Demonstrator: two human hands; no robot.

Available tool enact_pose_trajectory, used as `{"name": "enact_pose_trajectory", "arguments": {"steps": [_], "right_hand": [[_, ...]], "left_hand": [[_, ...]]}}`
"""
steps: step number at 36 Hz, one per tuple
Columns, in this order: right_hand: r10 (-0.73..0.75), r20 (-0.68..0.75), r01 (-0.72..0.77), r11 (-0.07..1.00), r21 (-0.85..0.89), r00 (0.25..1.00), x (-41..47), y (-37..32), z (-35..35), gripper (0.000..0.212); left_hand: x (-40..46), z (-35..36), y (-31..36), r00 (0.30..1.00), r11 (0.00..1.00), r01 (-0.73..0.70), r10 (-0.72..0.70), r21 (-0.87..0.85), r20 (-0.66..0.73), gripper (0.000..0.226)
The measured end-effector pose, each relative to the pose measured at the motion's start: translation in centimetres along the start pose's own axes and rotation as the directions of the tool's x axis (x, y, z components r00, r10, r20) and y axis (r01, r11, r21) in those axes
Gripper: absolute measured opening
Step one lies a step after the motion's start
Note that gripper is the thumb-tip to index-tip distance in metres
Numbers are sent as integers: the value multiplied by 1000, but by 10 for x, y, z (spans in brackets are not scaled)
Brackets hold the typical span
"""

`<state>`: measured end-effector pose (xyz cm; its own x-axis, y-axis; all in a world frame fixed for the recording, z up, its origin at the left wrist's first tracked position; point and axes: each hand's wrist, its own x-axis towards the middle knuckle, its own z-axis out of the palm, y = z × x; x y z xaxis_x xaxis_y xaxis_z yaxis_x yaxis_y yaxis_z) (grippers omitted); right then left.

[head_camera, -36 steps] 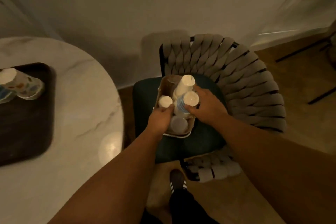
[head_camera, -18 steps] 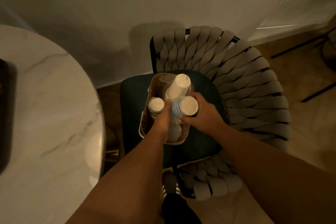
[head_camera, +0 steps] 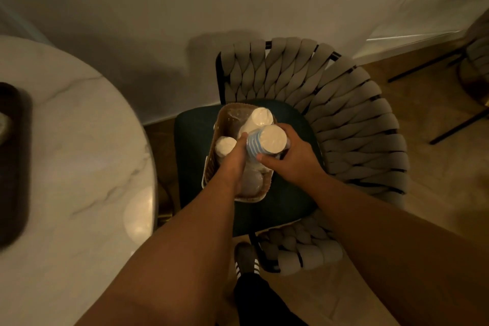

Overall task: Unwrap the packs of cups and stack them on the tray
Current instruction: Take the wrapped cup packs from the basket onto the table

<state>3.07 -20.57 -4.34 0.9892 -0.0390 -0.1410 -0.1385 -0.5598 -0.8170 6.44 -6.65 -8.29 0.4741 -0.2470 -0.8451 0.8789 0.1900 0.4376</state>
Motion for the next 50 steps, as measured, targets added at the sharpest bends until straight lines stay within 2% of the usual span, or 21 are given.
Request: {"name": "enact_pose_trajectory", "arguments": {"steps": [2, 5, 9, 11, 15, 17, 19, 21, 23, 25, 26, 27, 30, 36, 39, 43, 47, 50], "right_hand": [[-8, -7, 8, 1000, 9, 1000, -2, -6, -3, 75], [-27, -34, 30, 997, 68, 999, -4, -17, -6, 73], [-34, -70, 47, 980, 191, 997, -7, -37, -9, 66], [-39, -58, 51, 977, 206, 998, -7, -50, -11, 71], [-138, 9, 134, 968, 212, 990, -13, -85, -5, 49], [-188, 98, 156, 950, 270, 977, -19, -109, 4, 50], [-174, 185, 98, 927, 362, 967, -24, -127, 18, 58], [-76, 251, -67, 854, 515, 965, -34, -147, 33, 65], [106, 357, -327, 690, 646, 928, -41, -166, 50, 78], [148, 472, -466, 565, 681, 869, -52, -186, 67, 66], [120, 517, -490, 553, 674, 847, -58, -197, 75, 61], [91, 551, -502, 553, 664, 829, -65, -206, 86, 66], [25, 619, -519, 572, 635, 785, -83, -228, 121, 102], [110, 588, -506, 650, 568, 801, -103, -259, 184, 120], [120, 542, -476, 657, 585, 832, -101, -266, 207, 104], [141, 497, -461, 645, 610, 856, -89, -269, 228, 54], [127, 466, -418, 682, 600, 876, -79, -263, 240, 44], [128, 463, -420, 672, 610, 877, -76, -258, 248, 47]], "left_hand": [[-11, 0, 3, 999, 999, -30, 31, 10, -17, 77], [-17, -5, 1, 994, 996, -79, 82, 40, -67, 103], [-52, -1, 10, 982, 983, -186, 186, -5, -14, 77], [-70, -4, 15, 974, 972, -224, 225, -70, 9, 73], [-107, -20, 29, 959, 938, -264, 280, -223, 40, 67], [-133, -31, 37, 936, 897, -321, 350, -304, 44, 65], [-162, -44, 45, 910, 851, -377, 414, -366, 25, 60], [-190, -59, 50, 888, 811, -424, 459, -404, -11, 53], [-212, -82, 50, 874, 784, -459, 484, -418, -52, 47], [-231, -106, 47, 872, 772, -468, 483, -430, -81, 49], [-238, -118, 44, 874, 774, -470, 477, -423, -99, 51], [-245, -129, 40, 875, 780, -476, 469, -406, -123, 53], [-263, -157, 27, 871, 799, -491, 450, -348, -195, 55], [-277, -216, 27, 884, 922, -362, 292, -137, -366, 44], [-278, -235, 34, 901, 919, -363, 305, -151, -308, 43], [-273, -250, 43, 882, 911, -391, 331, -129, -335, 37], [-259, -260, 48, 863, 902, -400, 312, -161, -397, 49], [-255, -259, 49, 866, 888, -417, 322, -195, -383, 49]]}}
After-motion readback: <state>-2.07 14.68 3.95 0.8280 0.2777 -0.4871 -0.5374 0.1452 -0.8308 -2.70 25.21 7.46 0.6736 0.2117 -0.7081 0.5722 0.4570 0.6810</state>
